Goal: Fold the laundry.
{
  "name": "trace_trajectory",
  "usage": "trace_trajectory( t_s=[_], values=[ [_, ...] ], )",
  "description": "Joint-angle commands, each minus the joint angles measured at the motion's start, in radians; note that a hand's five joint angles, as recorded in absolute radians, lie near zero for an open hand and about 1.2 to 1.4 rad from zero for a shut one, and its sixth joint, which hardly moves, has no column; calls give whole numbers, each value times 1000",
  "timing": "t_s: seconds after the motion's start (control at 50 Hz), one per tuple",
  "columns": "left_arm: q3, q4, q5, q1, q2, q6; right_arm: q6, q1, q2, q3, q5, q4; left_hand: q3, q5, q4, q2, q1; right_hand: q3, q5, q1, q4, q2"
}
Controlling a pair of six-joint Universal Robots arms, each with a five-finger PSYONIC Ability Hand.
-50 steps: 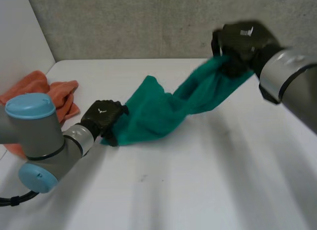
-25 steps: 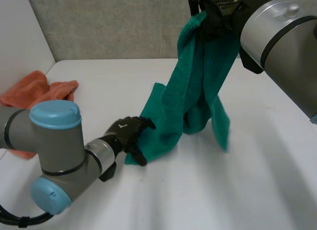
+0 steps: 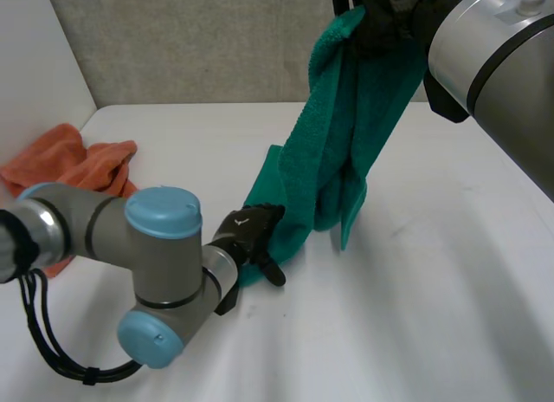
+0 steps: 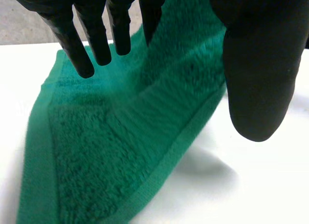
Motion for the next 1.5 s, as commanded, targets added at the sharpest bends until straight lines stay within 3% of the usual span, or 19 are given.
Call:
trace_trajectory(
  t_s=[0.02, 0.06, 0.2, 0.34, 0.5, 0.58, 0.64, 0.76, 0.86, 0.94, 1.02, 1.04, 1.1, 1.16, 1.34, 1.5],
  values=[
    [57, 0, -102, -17, -44, 13, 2, 0, -12, 7, 3, 6, 662, 679, 667, 666, 642, 219, 234, 414, 208, 222],
    [68, -4, -149, -14, -31, 25, -2, -2, -14, 16, 6, 6, 1062, 1078, 1066, 1065, 1041, 219, 234, 414, 208, 222],
    [33, -26, -183, 51, 166, 140, -109, -29, -10, 85, 5, 12, 1075, 1091, 1079, 1078, 1054, 219, 234, 414, 208, 222],
    [-67, -116, -157, 170, 470, 451, -410, -150, -10, 204, 8, 61, 1075, 1091, 1079, 1078, 1054, 219, 234, 414, 208, 222],
    [-119, -250, -80, 201, 608, 733, -550, -187, -14, 290, 6, 127, 1075, 1091, 1079, 1078, 1054, 219, 234, 414, 208, 222],
    [-159, -284, -60, 222, 610, 812, -564, -189, -10, 321, 0, 185, 1075, 1091, 1079, 1078, 1054, 219, 234, 414, 208, 222],
    [-176, -284, -60, 224, 593, 833, -585, -190, 5, 359, -8, 231, 1075, 1091, 1079, 1078, 1054, 219, 234, 414, 208, 222],
    [-118, -270, -67, 213, 373, 873, -624, -193, 152, 357, 0, 224, 1075, 1091, 1079, 1078, 1054, 219, 234, 414, 208, 222],
    [69, -207, -71, 209, 193, 904, -596, -204, 301, 201, 9, 79, 1075, 1091, 1079, 1078, 1054, 219, 234, 414, 208, 222],
    [244, -17, -74, 209, 111, 912, -529, -220, 376, 20, 46, -76, 1075, 1091, 1079, 1078, 1054, 219, 234, 414, 208, 222],
    [330, 282, -77, 209, 108, 932, -420, -226, 396, -161, 106, -274, 1075, 1091, 1079, 1078, 1054, 219, 234, 414, 208, 222],
    [352, 419, -83, 210, 114, 944, -398, -229, 392, -179, 110, -314, 1075, 1091, 1079, 1078, 1054, 219, 234, 414, 208, 222],
    [361, 643, -70, 209, 148, 952, -316, -244, 365, -216, 107, -483, 1075, 1091, 1079, 1078, 1054, 219, 234, 414, 208, 222],
    [354, 739, -63, 210, 182, 946, -265, -249, 306, -205, 106, -593, 1075, 1091, 1079, 1078, 1054, 219, 234, 414, 208, 222],
    [161, 674, -63, 219, 263, 817, -266, -249, 244, -24, 54, -554, 1075, 1091, 1079, 1078, 1054, 219, 234, 414, 208, 222],
    [-60, 575, -57, 209, 274, 817, -299, -266, 192, 235, -54, -408, 1075, 1091, 1079, 1078, 1054, 219, 234, 414, 208, 222]
  ],
)
